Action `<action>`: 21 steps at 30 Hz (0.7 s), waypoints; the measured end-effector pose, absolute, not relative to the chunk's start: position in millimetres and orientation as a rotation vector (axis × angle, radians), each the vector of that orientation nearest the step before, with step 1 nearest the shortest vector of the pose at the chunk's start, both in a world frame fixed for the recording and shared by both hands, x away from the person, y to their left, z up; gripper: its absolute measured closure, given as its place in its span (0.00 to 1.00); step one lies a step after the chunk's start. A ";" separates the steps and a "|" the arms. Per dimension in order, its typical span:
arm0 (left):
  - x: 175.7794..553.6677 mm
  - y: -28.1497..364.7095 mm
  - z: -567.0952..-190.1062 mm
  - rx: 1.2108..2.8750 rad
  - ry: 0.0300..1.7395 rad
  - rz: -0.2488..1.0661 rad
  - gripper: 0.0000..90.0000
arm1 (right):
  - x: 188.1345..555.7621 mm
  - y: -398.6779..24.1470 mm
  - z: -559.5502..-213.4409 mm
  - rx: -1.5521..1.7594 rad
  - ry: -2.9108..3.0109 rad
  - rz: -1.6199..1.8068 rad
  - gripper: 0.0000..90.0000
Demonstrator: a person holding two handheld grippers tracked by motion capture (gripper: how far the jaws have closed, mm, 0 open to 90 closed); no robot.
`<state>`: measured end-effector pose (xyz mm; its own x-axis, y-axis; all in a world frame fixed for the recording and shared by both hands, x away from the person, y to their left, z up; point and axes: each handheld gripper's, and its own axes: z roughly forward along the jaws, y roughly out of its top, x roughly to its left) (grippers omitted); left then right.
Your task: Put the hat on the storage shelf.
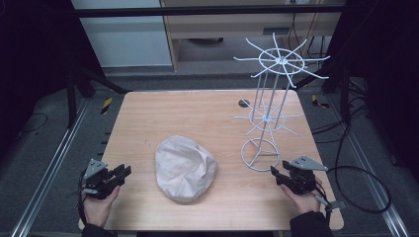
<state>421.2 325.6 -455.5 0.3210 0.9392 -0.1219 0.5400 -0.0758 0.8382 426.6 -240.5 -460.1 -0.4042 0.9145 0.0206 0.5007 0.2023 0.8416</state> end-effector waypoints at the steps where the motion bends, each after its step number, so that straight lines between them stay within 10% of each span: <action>1: 421.2 325.6 -455.5 1.738 1.333 0.592 0.80 | 426.6 -240.5 -460.1 1.312 1.990 1.105 0.55; 21: 402.6 271.0 -451.1 1.943 1.070 0.419 1.00 | 412.2 -200.8 -441.5 1.244 2.086 1.218 0.92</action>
